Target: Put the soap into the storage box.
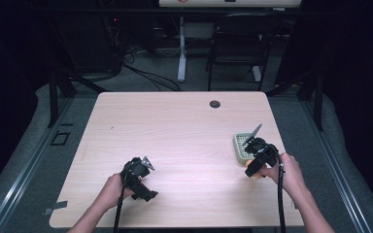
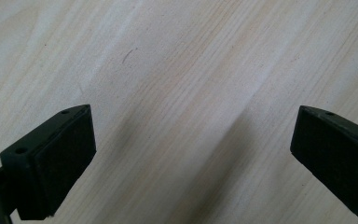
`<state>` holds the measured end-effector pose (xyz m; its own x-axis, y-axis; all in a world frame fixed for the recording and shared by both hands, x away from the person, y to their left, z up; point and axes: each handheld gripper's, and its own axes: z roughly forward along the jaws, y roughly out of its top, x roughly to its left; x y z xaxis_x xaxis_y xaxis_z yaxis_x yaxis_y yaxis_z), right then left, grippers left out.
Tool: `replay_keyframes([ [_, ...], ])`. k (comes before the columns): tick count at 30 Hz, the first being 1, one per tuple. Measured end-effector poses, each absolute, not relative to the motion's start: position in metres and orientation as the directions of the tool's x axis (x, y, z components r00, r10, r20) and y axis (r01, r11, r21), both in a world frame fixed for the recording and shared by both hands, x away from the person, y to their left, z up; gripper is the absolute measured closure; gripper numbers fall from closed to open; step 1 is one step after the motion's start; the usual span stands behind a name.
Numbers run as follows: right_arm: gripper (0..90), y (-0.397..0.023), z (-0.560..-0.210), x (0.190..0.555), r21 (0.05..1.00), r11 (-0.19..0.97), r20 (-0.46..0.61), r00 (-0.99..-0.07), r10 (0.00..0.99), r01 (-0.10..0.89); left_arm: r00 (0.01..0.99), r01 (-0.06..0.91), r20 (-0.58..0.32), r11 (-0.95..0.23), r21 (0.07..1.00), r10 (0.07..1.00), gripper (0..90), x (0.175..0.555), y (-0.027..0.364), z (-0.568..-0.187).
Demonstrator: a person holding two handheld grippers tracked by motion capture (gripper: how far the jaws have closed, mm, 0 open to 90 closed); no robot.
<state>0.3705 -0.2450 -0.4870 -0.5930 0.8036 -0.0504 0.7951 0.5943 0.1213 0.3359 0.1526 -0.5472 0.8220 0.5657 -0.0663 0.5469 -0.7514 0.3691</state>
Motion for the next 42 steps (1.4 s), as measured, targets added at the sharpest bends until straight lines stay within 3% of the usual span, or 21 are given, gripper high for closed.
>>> replay_keyframes([
  [11, 26.9, -0.246, -0.478, 0.380, 0.118, 0.600, -0.064, -0.596, 0.800, 0.792, 0.823, 0.546, -0.067, -0.752, 0.368, 0.565, 0.0, 0.336, 0.152, -0.547],
  [13, 26.9, -0.246, -0.480, 0.379, 0.170, 0.569, -0.056, -0.569, 0.820, 0.804, 0.823, 0.546, -0.066, -0.752, 0.368, 0.565, 0.0, 0.336, 0.152, -0.547],
  [16, 26.9, -0.247, -0.475, 0.384, 0.122, 0.594, -0.067, -0.590, 0.805, 0.795, 0.823, 0.546, -0.066, -0.753, 0.368, 0.565, 0.0, 0.336, 0.152, -0.547],
  [23, 26.9, -0.249, -0.476, 0.388, 0.166, 0.563, -0.060, -0.562, 0.825, 0.810, 0.822, 0.547, -0.069, -0.752, 0.367, 0.565, 0.0, 0.336, 0.152, -0.548],
  [24, 26.9, -0.250, -0.472, 0.390, 0.125, 0.584, -0.069, -0.580, 0.812, 0.802, 0.822, 0.547, -0.068, -0.752, 0.367, 0.565, 0.0, 0.336, 0.152, -0.548],
  [42, 26.9, -0.254, -0.466, 0.406, 0.167, 0.552, -0.078, -0.547, 0.834, 0.817, 0.823, 0.546, -0.066, -0.754, 0.364, 0.564, 0.0, 0.336, 0.152, -0.548],
])
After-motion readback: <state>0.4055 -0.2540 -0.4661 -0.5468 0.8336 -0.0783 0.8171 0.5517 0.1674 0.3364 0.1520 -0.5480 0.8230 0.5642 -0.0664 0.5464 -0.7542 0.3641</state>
